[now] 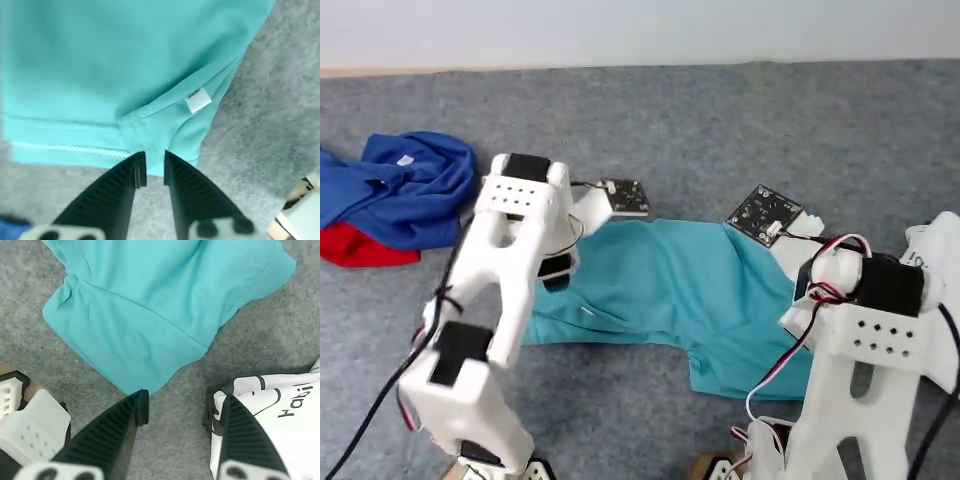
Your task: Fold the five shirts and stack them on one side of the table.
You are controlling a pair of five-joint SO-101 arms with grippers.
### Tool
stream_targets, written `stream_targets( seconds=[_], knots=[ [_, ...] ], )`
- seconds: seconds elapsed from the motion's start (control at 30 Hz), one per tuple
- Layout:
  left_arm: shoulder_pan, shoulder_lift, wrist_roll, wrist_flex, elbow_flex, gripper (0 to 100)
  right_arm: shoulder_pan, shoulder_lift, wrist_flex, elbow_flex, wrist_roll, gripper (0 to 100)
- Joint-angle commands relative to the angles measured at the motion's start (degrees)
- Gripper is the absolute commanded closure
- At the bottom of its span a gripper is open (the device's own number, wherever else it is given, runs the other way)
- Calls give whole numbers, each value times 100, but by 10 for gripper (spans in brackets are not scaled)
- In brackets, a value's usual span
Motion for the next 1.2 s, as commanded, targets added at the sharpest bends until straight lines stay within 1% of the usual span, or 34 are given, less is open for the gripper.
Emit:
stream_targets(
  seconds=[0.0, 0.13, 0.23, 0.33, 0.43, 0.57, 0.73, 0.8, 0.87, 0.93, 1.0, 1.17],
  knots=[
    [-149, -782, -44, 167, -110, 927, 66, -171, 224, -325, -70, 764],
    [-316, -888, 35, -237, -75, 931, 40, -119, 207, -281, -88, 764],
    [-273, -563, 563, -642, -84, 939, 22, -119, 189, -26, -88, 764],
    [-149, -62, 905, -1073, -84, 997, 22, -154, 189, 193, -88, 764],
    [53, 510, 1125, -1152, -92, 997, 40, -171, 198, 378, -114, 764],
    [308, 1073, 1477, -1169, -92, 997, 31, -171, 198, 413, -387, 764],
    [378, 1512, 1477, -976, -84, 997, 48, -171, 189, 413, -387, 764],
    [360, 1591, 1459, -712, -84, 997, 48, -171, 189, 413, -378, 764],
    [334, 1591, 1284, -369, -84, 998, 57, -171, 189, 413, -378, 764],
    [299, 1468, 1064, 0, -84, 998, 48, -171, 189, 413, -378, 764],
    [255, 1222, 1029, 167, -75, 998, 31, -154, 189, 422, -378, 764],
    [149, 343, 993, 176, 409, 998, 22, -154, 40, 422, -404, 764]
  ],
)
